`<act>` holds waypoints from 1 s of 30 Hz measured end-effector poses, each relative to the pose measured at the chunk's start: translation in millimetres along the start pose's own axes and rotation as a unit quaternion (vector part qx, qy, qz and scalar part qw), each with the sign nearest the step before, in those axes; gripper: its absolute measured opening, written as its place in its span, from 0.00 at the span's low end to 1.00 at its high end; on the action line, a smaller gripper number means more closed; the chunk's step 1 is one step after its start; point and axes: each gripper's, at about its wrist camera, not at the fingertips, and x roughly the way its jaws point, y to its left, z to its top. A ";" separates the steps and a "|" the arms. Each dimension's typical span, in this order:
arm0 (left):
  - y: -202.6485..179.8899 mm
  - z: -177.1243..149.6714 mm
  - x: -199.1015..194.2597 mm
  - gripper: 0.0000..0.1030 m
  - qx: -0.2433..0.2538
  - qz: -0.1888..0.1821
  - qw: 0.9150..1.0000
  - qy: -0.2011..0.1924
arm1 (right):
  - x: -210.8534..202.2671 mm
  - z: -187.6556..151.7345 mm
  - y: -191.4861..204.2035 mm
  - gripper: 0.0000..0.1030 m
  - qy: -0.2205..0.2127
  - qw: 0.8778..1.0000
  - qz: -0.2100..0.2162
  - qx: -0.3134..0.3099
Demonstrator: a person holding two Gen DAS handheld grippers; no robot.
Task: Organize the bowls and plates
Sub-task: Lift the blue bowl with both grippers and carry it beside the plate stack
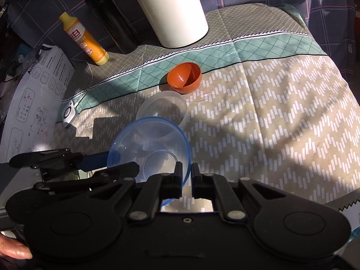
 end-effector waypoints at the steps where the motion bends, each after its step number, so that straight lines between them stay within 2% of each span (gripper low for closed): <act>1: 4.8 -4.7 -1.2 0.28 -0.004 0.002 1.000 0.004 | 1.9 -2.0 5.1 0.07 0.003 1.000 0.003 -0.005; 7: 23.9 -26.3 -5.8 0.28 -0.024 0.010 0.999 0.021 | 14.2 -10.1 33.1 0.07 0.019 0.999 0.022 -0.026; 15: 32.7 -45.8 -4.0 0.31 -0.046 0.004 0.998 0.044 | 27.6 -16.2 44.9 0.08 0.044 0.998 0.035 -0.038; 30: 27.0 -49.4 23.5 0.33 -0.044 -0.006 0.996 0.077 | 43.5 -21.6 32.7 0.08 0.077 0.996 0.025 -0.027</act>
